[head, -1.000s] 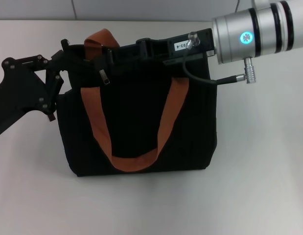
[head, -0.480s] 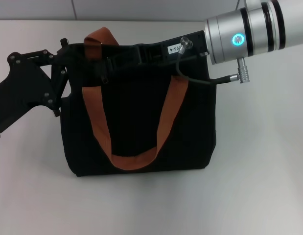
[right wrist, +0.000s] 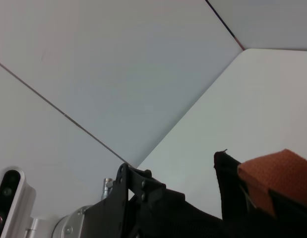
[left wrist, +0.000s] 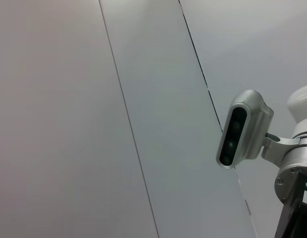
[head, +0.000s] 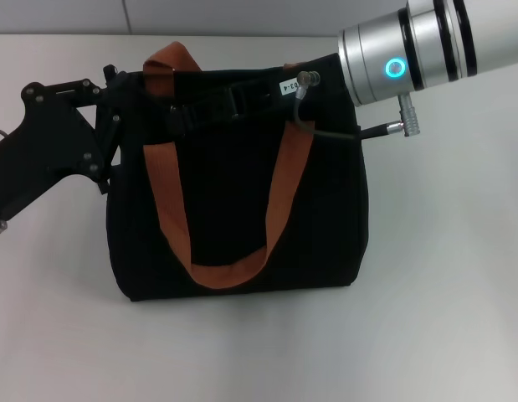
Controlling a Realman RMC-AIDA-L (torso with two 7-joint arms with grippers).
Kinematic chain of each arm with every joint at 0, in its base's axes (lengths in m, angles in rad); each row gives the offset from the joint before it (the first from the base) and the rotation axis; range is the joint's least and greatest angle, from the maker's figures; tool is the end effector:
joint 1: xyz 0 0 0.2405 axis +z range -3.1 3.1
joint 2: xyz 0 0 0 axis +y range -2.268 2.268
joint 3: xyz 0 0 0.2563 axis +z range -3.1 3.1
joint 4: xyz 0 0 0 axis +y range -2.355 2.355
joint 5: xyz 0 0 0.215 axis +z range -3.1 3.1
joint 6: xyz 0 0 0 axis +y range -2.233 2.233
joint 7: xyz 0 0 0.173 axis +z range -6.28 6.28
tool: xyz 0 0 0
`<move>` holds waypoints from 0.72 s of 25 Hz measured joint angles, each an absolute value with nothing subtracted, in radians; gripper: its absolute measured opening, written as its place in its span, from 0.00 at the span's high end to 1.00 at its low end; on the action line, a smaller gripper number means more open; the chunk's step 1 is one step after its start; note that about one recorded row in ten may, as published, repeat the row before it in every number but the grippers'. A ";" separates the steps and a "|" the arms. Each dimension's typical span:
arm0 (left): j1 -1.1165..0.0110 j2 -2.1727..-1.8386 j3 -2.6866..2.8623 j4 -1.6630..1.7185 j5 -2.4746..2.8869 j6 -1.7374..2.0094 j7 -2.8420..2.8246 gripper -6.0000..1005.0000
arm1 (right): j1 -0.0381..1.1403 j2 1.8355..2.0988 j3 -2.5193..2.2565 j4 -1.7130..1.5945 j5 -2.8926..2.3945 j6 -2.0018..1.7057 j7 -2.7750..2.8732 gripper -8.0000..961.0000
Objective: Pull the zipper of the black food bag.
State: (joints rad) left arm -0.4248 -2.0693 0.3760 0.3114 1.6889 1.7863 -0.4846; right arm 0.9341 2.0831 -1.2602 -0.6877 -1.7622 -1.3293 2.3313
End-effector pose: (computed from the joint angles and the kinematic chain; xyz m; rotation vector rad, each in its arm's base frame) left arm -0.2634 0.3048 0.0090 -2.1218 0.0651 -1.0610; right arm 0.0663 0.3955 -0.0923 2.7447 -1.1828 -0.5141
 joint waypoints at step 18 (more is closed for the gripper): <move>-0.426 -2.069 0.370 0.301 1.689 1.792 -0.485 0.97 | 0.940 2.086 -1.288 -0.705 -1.746 -1.335 2.330 0.59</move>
State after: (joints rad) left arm -0.4262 -2.0692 0.3704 0.3006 1.6891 1.7922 -0.4846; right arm 0.9399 2.0857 -1.2876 -0.7055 -1.7462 -1.3353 2.3301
